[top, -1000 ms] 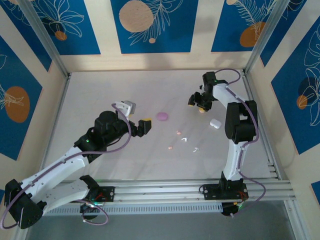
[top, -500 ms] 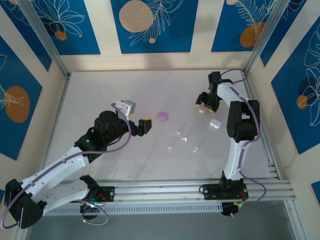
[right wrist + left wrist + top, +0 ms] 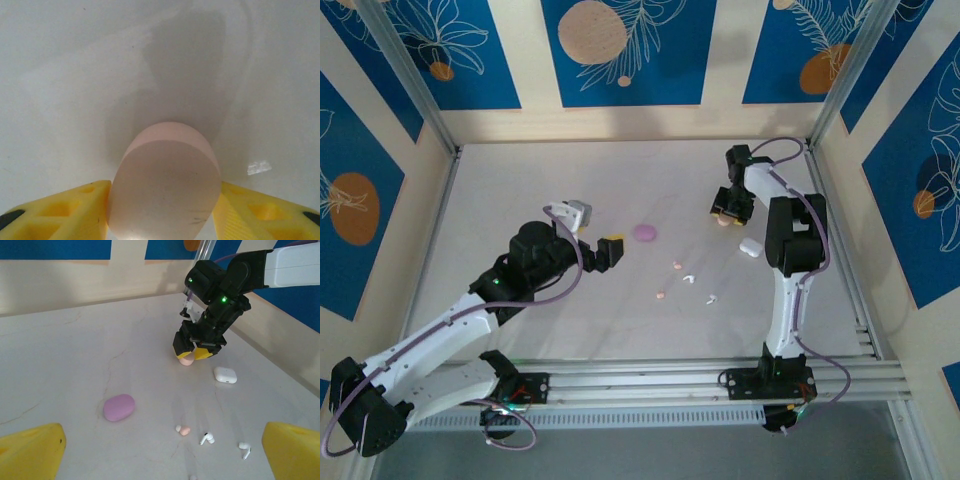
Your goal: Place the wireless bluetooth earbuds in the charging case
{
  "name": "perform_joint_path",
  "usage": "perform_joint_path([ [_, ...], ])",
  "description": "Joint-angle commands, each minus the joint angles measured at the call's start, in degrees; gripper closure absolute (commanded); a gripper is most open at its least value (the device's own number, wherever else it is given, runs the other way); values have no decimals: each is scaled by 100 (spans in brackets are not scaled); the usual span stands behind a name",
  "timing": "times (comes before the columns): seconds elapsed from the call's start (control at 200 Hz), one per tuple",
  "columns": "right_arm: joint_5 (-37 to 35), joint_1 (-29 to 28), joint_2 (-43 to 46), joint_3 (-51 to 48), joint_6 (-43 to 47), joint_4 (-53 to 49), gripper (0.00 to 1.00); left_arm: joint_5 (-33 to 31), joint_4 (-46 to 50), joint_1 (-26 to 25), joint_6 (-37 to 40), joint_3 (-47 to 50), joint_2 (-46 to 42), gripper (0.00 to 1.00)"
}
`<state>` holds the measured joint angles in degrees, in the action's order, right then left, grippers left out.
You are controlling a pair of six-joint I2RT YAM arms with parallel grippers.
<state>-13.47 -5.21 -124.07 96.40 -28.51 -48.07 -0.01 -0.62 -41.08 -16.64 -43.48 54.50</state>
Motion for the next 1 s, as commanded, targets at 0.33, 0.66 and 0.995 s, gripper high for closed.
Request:
perform_joint_path([
  [0.33, -80, 24, 244, -315, 358, 182, 41, 173, -177, 57, -24, 7, 88, 0],
  [0.66, -51, -26, 60, -281, 654, 365, 50, 116, -190, 57, -67, -2, 54, 0],
  [0.995, 620, -318, 1274, -924, 1134, 1037, 65, -170, 13, 119, -443, -67, 7, 0],
])
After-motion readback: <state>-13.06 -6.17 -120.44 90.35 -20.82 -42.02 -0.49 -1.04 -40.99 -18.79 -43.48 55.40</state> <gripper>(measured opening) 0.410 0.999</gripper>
